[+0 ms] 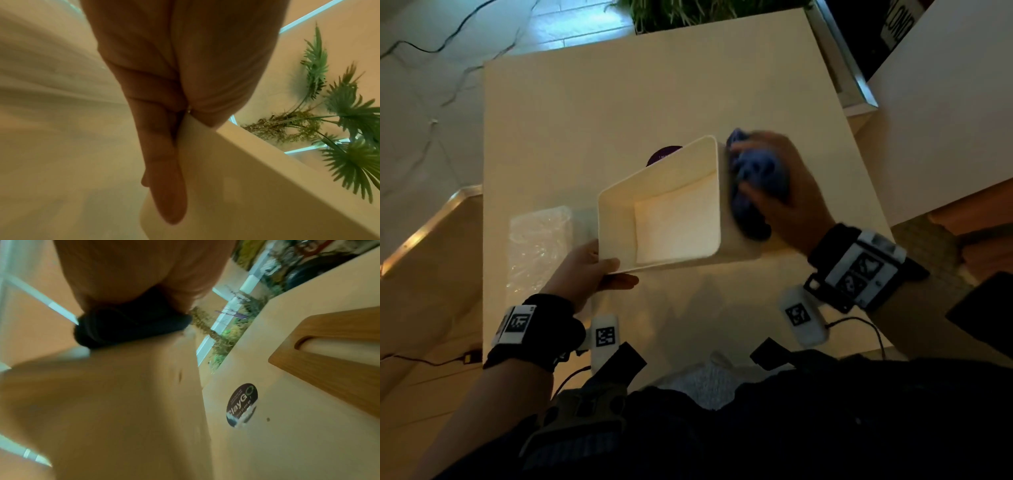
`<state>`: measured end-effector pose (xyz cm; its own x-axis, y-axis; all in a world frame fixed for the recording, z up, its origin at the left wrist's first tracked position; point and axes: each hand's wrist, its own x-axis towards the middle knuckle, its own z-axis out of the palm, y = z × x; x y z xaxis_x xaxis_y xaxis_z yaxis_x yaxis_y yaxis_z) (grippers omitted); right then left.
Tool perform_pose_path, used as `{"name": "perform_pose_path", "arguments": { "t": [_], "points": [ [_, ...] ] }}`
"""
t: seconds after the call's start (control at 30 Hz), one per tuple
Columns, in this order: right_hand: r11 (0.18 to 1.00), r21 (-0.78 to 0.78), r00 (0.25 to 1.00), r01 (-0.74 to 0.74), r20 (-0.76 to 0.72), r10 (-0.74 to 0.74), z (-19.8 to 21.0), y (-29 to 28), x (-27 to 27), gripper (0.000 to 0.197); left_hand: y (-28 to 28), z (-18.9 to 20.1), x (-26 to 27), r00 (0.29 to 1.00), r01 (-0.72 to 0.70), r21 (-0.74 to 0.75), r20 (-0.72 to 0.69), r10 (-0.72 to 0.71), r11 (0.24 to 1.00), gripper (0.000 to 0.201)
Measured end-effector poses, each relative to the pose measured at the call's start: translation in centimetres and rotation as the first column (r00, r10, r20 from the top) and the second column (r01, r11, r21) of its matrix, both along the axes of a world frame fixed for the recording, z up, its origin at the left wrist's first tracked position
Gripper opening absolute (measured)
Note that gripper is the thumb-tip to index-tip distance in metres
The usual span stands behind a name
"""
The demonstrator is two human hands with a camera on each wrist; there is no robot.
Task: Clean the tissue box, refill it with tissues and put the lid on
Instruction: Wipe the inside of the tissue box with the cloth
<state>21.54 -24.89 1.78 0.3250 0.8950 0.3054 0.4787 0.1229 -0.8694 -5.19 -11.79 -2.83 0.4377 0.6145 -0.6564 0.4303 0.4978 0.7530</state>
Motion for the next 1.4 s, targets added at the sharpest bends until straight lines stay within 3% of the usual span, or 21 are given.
{"name": "perform_pose_path", "arguments": {
  "t": [0.1,0.2,0.27,0.33,0.4,0.53,0.63,0.67,0.73,0.8,0.83,0.93,1.0,1.03,1.1,1.2,1.27,1.33,1.4],
  "points": [
    [0.971,-0.203,0.965,0.128,-0.199,-0.169,0.6,1.8,2.0,0.032,-0.4,-0.3,0.4,1.000,-0.020,0.019,-0.016,0.020,1.000,0.030],
    [0.940,-0.335,0.975,0.061,-0.180,-0.127,0.4,2.0,1.5,0.022,-0.5,-1.0,1.2,0.997,-0.058,0.038,-0.045,0.059,0.998,0.022],
    [0.974,-0.220,0.983,0.045,-0.163,-0.082,1.0,1.5,0.4,0.030,-0.4,-1.1,1.3,0.997,-0.051,0.030,-0.057,0.052,0.998,0.016],
    [0.995,-0.010,0.995,0.099,0.022,-0.099,1.8,0.7,-0.1,0.036,-0.3,-1.2,1.2,0.996,-0.039,0.017,-0.074,0.040,0.999,0.017],
    [0.991,0.135,0.971,0.001,0.237,-0.033,2.0,0.0,-0.6,0.036,-0.1,-1.3,1.1,0.994,-0.055,0.000,-0.090,0.055,0.998,0.014],
    [0.944,0.176,0.872,-0.280,0.459,0.173,-0.1,-2.1,-3.4,0.038,0.1,-1.4,1.0,0.991,-0.075,-0.010,-0.109,0.073,0.997,0.018],
    [0.917,0.182,0.850,-0.356,0.471,0.236,-1.3,-3.4,-3.5,0.042,0.3,-1.3,0.5,0.991,0.008,0.011,-0.136,-0.006,1.000,0.020],
    [0.934,0.154,0.875,-0.322,0.426,0.231,-1.7,-3.3,-3.0,0.042,0.3,-1.3,0.3,0.989,0.046,0.016,-0.142,-0.044,0.999,0.021],
    [0.993,0.064,0.970,-0.102,0.228,0.084,-2.3,-2.6,-2.0,0.040,0.2,-1.7,0.2,0.987,0.069,0.021,-0.147,-0.065,0.997,0.023],
    [0.994,-0.019,0.992,0.108,0.063,-0.106,-2.3,-1.9,-1.6,0.038,-0.1,-2.1,0.5,0.988,0.022,0.032,-0.151,-0.017,0.999,0.023],
    [0.992,-0.014,0.991,0.125,0.058,-0.124,-2.3,-1.7,-1.8,0.037,-0.2,-2.2,0.7,0.988,-0.014,0.032,-0.155,0.019,0.999,0.022],
    [0.983,0.125,0.950,-0.132,0.299,0.089,-2.0,-2.7,-3.3,0.037,0.0,-2.4,0.9,0.984,-0.080,0.010,-0.162,0.080,0.997,0.020],
    [0.941,0.172,0.877,-0.290,0.440,0.190,-2.2,-3.5,-3.5,0.041,0.4,-2.4,0.7,0.986,-0.034,0.020,-0.163,0.036,0.999,0.021],
    [0.940,0.162,0.874,-0.302,0.441,0.204,-2.5,-3.6,-3.2,0.042,0.6,-2.4,0.5,0.987,0.005,0.026,-0.163,-0.001,1.000,0.024],
    [0.977,0.092,0.933,-0.192,0.325,0.153,-2.7,-3.0,-2.1,0.040,0.7,-2.5,0.3,0.983,0.076,0.033,-0.168,-0.070,0.997,0.029],
    [0.982,-0.159,0.995,0.102,0.009,-0.102,-1.5,-1.4,-0.8,0.030,0.5,-3.0,0.5,0.977,0.098,0.068,-0.196,-0.083,0.993,0.031],
    [0.949,-0.288,0.967,0.125,-0.178,-0.182,-0.5,-0.4,-0.3,0.013,0.4,-3.2,0.8,0.975,0.099,0.087,-0.210,-0.079,0.991,0.031],
    [0.938,-0.328,0.937,0.115,-0.278,-0.212,0.5,0.5,0.4,0.018,0.3,-3.2,1.1,0.973,0.120,0.096,-0.211,-0.097,0.988,0.029],
    [0.912,-0.409,0.893,0.038,-0.396,-0.215,1.0,1.2,1.1,0.011,0.3,-3.4,1.3,0.973,0.115,0.108,-0.212,-0.090,0.987,0.028]
  ]
}}
